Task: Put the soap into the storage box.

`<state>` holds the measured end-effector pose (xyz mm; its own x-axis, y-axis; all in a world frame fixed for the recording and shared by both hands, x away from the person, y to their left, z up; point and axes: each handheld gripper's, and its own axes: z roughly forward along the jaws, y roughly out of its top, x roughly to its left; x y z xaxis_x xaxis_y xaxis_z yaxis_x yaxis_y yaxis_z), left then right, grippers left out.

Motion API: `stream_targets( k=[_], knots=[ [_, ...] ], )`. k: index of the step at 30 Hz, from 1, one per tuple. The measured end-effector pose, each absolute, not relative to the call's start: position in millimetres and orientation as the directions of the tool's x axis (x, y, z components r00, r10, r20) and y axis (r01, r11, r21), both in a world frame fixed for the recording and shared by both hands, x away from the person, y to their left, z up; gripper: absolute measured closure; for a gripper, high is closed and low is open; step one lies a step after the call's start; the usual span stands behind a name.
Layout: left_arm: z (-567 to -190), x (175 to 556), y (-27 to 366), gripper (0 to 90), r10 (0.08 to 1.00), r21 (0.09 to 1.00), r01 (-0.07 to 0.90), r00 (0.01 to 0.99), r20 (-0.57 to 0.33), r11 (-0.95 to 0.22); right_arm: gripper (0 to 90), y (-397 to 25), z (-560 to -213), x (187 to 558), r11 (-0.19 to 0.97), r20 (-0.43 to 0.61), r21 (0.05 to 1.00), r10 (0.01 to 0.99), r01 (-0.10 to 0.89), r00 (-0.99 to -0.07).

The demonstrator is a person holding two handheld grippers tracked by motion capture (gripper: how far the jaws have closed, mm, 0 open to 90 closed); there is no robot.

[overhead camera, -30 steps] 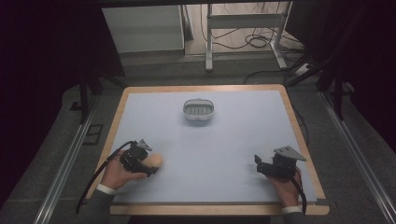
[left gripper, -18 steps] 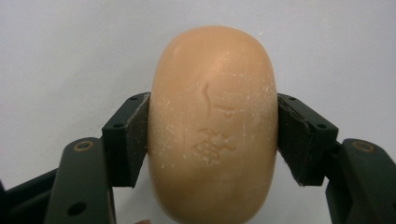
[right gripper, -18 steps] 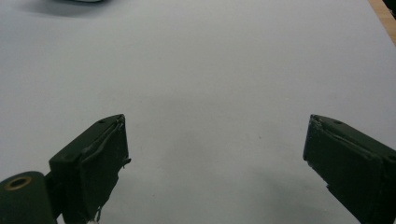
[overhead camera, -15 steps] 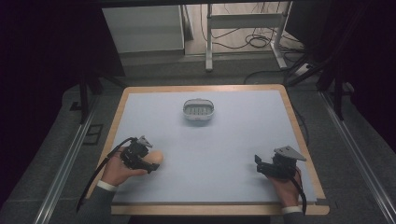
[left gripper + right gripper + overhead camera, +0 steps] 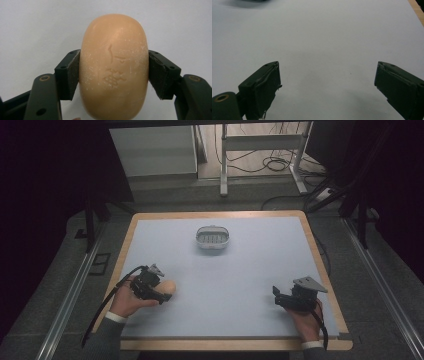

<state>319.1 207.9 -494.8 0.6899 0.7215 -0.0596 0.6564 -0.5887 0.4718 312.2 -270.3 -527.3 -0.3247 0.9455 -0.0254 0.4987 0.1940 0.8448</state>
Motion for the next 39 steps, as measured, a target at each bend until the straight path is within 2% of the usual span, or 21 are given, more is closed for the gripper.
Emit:
stream_targets(
  k=[39],
  knots=[
    [-483.9, 335.3, 185.1, 32.5, 0.696, 0.493, 0.619, 0.717, -0.036, -0.611, 6.6, -270.0, -527.8, 313.6, 0.193, -0.025, 0.839, 0.948, 0.508, -0.319]
  ],
)
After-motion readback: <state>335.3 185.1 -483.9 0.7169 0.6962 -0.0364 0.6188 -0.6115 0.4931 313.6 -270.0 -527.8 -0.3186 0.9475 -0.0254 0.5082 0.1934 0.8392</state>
